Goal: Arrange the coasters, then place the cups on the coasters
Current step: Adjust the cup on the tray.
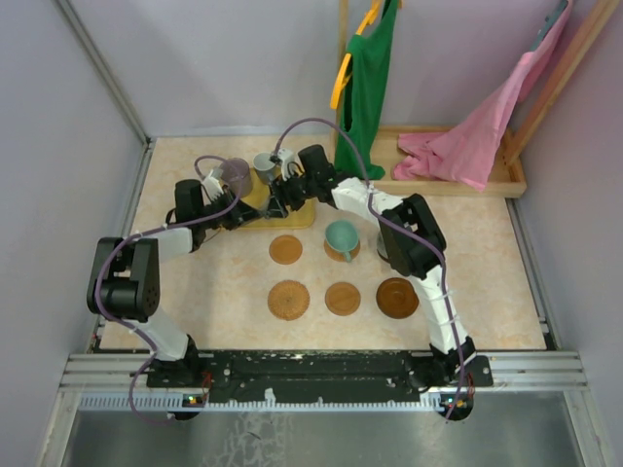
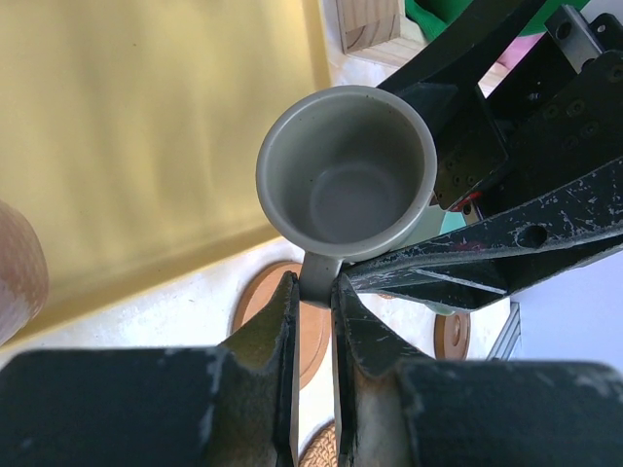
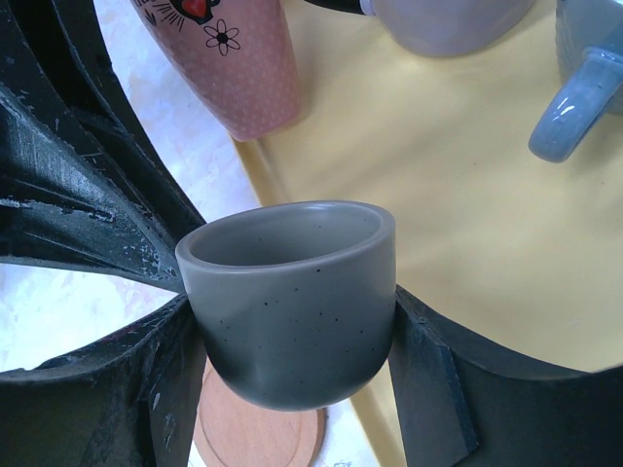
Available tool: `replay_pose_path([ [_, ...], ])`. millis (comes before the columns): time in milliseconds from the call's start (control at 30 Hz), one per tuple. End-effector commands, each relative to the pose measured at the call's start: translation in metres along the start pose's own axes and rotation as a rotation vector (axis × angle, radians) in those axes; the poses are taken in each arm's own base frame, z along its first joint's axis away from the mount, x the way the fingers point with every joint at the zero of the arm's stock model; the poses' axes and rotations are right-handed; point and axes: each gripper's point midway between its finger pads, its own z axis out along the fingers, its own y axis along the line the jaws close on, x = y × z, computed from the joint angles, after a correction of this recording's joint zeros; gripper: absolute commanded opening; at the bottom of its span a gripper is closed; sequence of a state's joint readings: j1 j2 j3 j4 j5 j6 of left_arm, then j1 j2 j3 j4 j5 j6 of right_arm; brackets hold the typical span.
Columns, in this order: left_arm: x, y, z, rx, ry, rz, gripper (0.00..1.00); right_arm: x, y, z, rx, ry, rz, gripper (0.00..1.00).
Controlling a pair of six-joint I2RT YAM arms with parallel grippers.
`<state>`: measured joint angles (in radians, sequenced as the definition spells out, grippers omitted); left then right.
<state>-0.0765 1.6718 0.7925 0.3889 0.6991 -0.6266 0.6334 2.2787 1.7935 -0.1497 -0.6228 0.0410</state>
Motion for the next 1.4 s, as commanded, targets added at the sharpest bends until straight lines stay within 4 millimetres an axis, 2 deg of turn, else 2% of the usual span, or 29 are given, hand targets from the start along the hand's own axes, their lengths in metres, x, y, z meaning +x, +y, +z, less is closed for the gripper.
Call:
replay_pose_path([
  [0,-0.033,-0.037,0.003,0.12,-0.075,0.116,0.0,-0.009,0.014,-0.012,-0.014,-0.001,-0.03,0.62],
  [200,-0.031,-0.032,0.005,0.111,-0.065,0.117,0.0,-0.014,0.012,-0.016,0.004,0.013,-0.042,0.63],
  [267,-0.031,-0.032,0.005,0.108,-0.066,0.117,0.0,-0.014,0.002,-0.017,0.073,0.036,-0.079,0.63],
  [367,-0.031,-0.032,0.006,0.11,-0.065,0.115,0.0,-0.01,0.003,-0.018,0.116,0.074,-0.125,0.63],
  [700,-0.03,-0.031,0.006,0.113,-0.064,0.115,0.0,-0.026,0.015,-0.02,-0.01,0.04,-0.06,0.64],
  [800,-0.03,-0.032,0.006,0.116,-0.065,0.118,0.0,-0.027,0.016,-0.02,-0.021,0.044,-0.065,0.66],
  [867,-0.03,-0.033,0.005,0.118,-0.066,0.12,0.0,-0.024,0.019,-0.019,-0.042,0.051,-0.065,0.81],
  [900,-0.031,-0.034,0.005,0.12,-0.068,0.121,0.0,-0.023,0.018,-0.019,-0.04,0.052,-0.063,0.83],
  [1100,-0.03,-0.034,0.005,0.124,-0.068,0.119,0.0,-0.015,0.017,-0.016,-0.041,0.058,-0.051,0.85],
  [1367,-0.031,-0.031,0.006,0.11,-0.068,0.122,0.0,-0.029,0.016,-0.025,0.002,0.029,-0.069,0.86],
])
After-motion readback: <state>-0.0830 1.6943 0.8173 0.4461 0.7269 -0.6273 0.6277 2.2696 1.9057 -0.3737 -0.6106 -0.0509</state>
